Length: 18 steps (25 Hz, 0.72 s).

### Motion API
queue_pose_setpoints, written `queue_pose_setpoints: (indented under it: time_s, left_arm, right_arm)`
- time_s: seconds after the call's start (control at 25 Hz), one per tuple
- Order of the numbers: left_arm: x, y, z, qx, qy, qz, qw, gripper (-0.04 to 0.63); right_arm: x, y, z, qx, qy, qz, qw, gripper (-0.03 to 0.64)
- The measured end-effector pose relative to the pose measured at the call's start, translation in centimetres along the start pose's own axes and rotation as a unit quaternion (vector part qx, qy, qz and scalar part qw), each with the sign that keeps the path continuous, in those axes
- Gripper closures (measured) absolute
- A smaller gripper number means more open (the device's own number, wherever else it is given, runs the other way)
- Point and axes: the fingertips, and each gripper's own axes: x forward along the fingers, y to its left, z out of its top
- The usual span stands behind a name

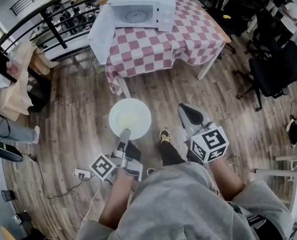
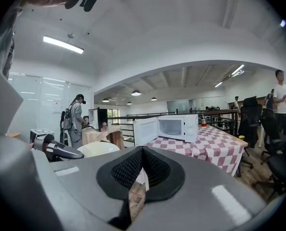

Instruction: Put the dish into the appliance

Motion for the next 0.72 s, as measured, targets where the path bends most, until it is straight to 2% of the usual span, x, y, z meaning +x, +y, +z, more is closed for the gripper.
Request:
queue_pose_setpoints:
  time_s: [0.16, 0.48, 0.72]
  left_arm:
    - [2.9, 0.9, 0.4, -0.002, 0.008, 0.018, 0.9998, 0.558]
    - [10.2, -0.4, 1.9, -0.006, 0.016, 0.007, 0.9998, 0.558]
    - [14.5, -1.8, 2.8, -0.008, 0.014, 0.004, 0.9999, 0.558]
  right_arm:
    - [2.1, -2.2, -0.2, 0.007, 0.010, -0.004, 1.000, 0.618]
    - [6.7, -7.0, 0.0, 0.022, 0.013, -0.011, 1.000, 0.620]
    - [9.5, -9.1, 0.6, 0.025, 0.023, 0.005, 0.999, 0.620]
